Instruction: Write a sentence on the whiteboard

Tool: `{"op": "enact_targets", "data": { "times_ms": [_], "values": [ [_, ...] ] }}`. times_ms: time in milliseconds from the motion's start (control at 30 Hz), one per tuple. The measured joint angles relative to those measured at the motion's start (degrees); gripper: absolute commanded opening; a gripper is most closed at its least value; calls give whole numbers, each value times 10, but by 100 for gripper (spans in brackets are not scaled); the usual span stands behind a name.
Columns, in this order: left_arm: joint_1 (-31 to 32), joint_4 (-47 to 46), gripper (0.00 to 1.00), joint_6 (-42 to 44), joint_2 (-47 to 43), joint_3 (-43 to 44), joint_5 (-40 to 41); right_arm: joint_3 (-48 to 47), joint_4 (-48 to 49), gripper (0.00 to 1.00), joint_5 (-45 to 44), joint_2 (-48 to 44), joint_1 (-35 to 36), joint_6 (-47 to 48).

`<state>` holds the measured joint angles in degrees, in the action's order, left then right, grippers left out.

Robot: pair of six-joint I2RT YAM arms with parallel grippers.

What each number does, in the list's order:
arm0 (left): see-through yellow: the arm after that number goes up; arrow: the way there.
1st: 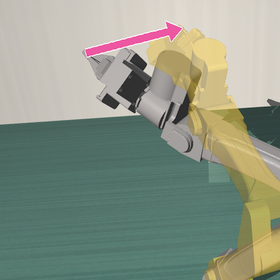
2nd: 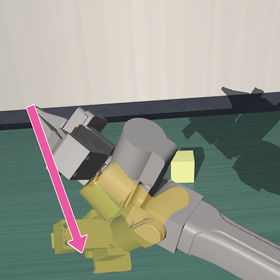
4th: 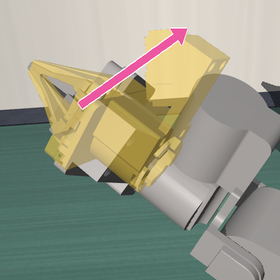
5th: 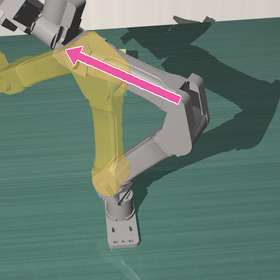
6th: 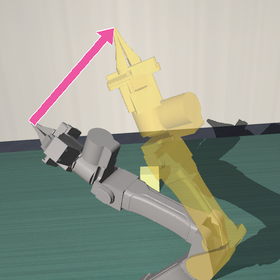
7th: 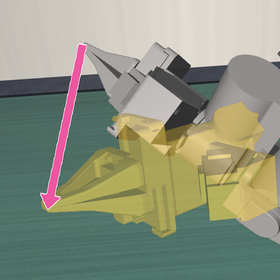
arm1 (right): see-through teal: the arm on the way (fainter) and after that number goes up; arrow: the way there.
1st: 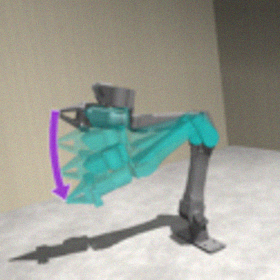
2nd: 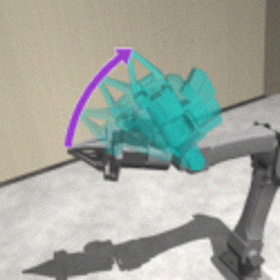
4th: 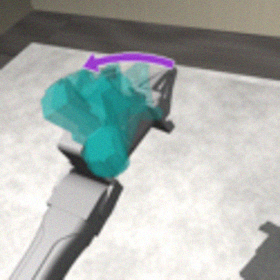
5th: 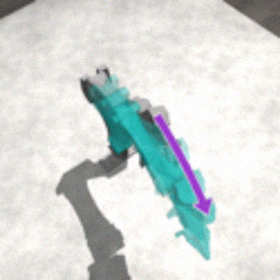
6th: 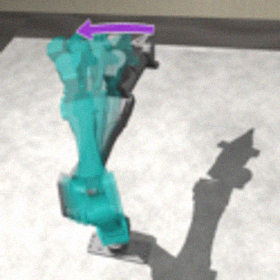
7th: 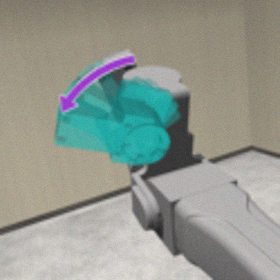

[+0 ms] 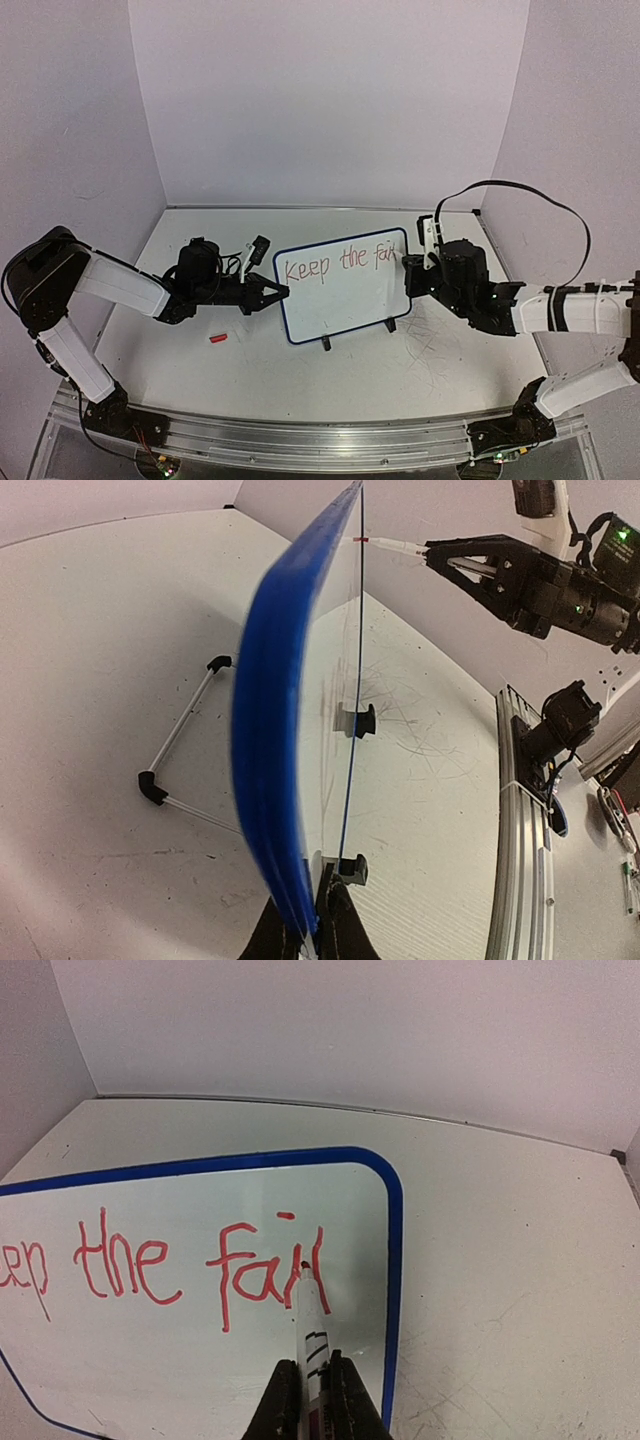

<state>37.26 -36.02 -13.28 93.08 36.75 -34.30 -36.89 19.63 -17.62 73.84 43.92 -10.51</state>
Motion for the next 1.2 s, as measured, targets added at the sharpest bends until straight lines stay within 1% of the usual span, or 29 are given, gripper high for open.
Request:
{"op": "enact_targets", "data": {
  "times_ms": [300, 433, 633, 900, 1200],
  "values": [
    [0, 1, 0, 0, 0, 0, 0, -1, -6, 0, -29, 0, 0, 0],
    [0, 1, 0, 0, -1, 0, 0, 1, -3, 0, -17, -9, 0, 3],
    [0, 1, 0, 0, -1, 0, 0, 9, 19, 0, 0, -49, -4, 9],
    [1, 1, 0, 0, -1, 0, 0, 9, 21, 0, -1, -23, -9, 13],
    [1, 1, 0, 1, -1, 0, 0, 4, 22, 0, -11, -16, -13, 13]
  ]
}}
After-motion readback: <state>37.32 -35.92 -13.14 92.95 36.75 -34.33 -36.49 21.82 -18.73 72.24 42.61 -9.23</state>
